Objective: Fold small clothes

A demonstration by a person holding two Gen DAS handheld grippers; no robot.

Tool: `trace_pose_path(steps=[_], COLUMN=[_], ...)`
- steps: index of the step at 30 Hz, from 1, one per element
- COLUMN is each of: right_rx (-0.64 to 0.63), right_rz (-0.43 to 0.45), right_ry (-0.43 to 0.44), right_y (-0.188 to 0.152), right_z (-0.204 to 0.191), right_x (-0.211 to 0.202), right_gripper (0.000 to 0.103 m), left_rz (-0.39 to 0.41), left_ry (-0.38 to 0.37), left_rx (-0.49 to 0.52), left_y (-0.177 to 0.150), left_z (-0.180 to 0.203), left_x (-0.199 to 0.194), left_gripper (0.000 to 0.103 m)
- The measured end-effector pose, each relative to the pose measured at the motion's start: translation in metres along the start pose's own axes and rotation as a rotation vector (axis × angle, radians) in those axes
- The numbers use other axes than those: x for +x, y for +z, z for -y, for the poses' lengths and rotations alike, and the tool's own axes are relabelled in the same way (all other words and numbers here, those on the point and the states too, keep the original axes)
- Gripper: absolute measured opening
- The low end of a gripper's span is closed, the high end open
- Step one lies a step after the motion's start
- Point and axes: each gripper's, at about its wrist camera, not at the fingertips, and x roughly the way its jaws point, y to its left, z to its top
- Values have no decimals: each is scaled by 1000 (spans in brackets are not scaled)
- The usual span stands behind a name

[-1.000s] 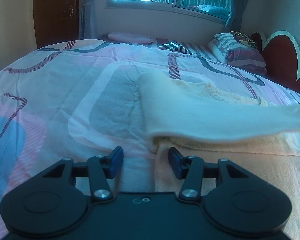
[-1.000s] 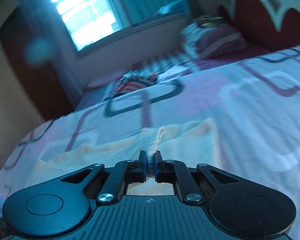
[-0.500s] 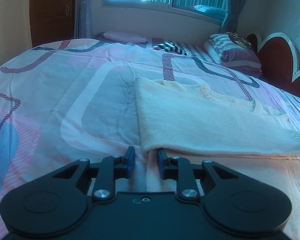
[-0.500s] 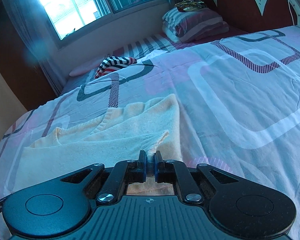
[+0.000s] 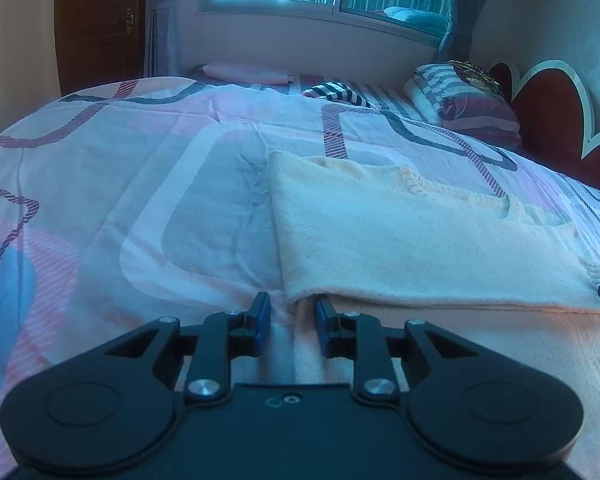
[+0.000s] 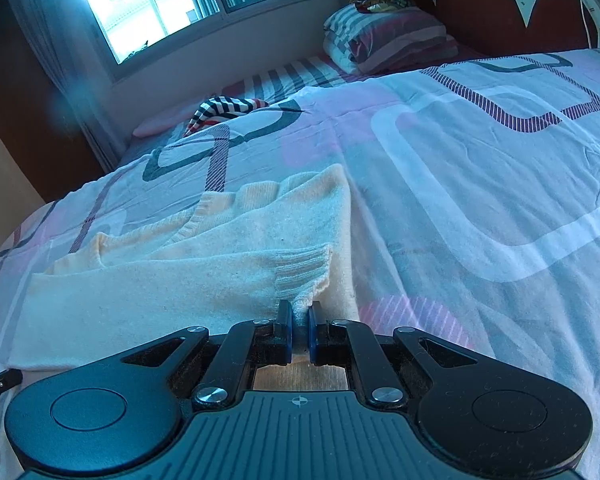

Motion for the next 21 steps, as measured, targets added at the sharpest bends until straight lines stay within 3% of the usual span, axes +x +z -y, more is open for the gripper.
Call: trace_pose_path(steps=[3, 4, 5, 6, 8, 10, 13, 15, 18, 20, 21], right_rx=[-7, -6, 0, 7, -15, -47, -118, -166, -218, -188, -159], right_rz=[-6, -7, -2, 14, 101, 134, 96, 63, 46, 42, 42], right_ry=[-2, -2, -3, -25, -102, -88, -13, 17, -56, -104, -81], right_y=[-1, -1, 0, 1, 3, 5, 2, -5, -17, -21, -20], right_z=[1, 1, 2, 1, -2, -9, -34, -50, -53, -35, -24], right_x=[2, 3, 1, -3, -20, -27, -15, -3, 8, 10, 8], right_gripper=[7, 7, 7, 7, 7, 7, 7, 7, 7, 7, 7], left_rz=[-4, -7, 5, 46, 153, 161, 131, 99, 29, 40, 35], left_ry=[1, 6, 30, 70, 95, 44, -44, -55, -50, -69, -74], left_rx=[2, 3, 2, 6, 62, 107, 150, 134, 115, 122, 124], left_y=[0, 0, 1, 2, 3, 11, 18, 16, 9, 4, 4], left_z=[0, -1, -1, -2, 5, 20, 51, 63, 59, 52, 49], left_x=[-1, -3, -9, -18, -38, -40, -22, -6, 14, 13, 11], left_gripper=[28, 32, 42, 55, 61, 60, 61, 62, 62, 62, 62])
